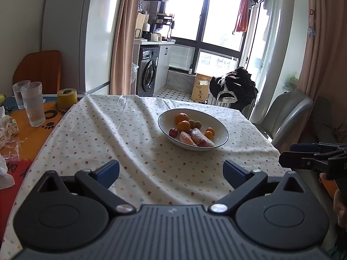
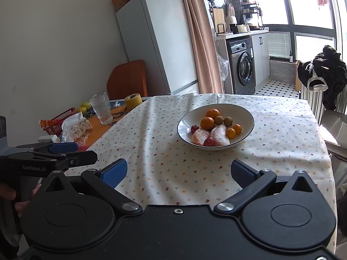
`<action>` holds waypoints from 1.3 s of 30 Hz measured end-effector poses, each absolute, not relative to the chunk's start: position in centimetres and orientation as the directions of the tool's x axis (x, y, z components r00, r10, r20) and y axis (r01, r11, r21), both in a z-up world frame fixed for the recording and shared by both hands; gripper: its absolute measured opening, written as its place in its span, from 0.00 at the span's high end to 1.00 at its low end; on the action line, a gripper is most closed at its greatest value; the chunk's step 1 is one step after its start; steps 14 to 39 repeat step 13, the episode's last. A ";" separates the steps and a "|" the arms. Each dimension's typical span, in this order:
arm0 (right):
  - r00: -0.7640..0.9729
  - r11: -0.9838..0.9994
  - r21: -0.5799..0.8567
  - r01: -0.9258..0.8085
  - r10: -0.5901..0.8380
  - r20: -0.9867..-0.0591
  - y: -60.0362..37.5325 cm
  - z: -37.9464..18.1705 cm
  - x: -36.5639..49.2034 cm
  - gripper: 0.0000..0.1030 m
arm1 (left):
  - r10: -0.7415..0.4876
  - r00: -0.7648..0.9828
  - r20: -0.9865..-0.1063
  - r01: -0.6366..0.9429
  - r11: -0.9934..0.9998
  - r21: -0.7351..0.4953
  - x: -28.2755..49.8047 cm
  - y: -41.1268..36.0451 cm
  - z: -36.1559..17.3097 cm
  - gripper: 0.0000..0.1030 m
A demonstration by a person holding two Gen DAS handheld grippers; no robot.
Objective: Organize fruits
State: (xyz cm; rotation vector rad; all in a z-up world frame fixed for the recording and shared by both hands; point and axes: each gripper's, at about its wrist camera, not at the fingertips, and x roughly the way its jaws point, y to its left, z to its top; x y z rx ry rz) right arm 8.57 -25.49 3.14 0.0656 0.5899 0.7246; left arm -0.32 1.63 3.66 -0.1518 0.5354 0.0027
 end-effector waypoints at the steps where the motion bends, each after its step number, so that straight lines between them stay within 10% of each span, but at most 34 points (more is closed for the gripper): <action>1: 0.593 0.754 0.255 -0.605 0.641 -0.486 -25.5 3.1 8.6 0.00 | -0.037 0.861 -0.507 -0.042 0.989 -0.142 -0.3 1.6 3.7 0.02; 39: 0.592 0.755 0.262 -0.600 0.640 -0.490 -25.5 2.9 8.9 0.00 | -0.041 0.861 -0.506 -0.033 0.990 -0.137 -0.3 1.4 3.7 0.02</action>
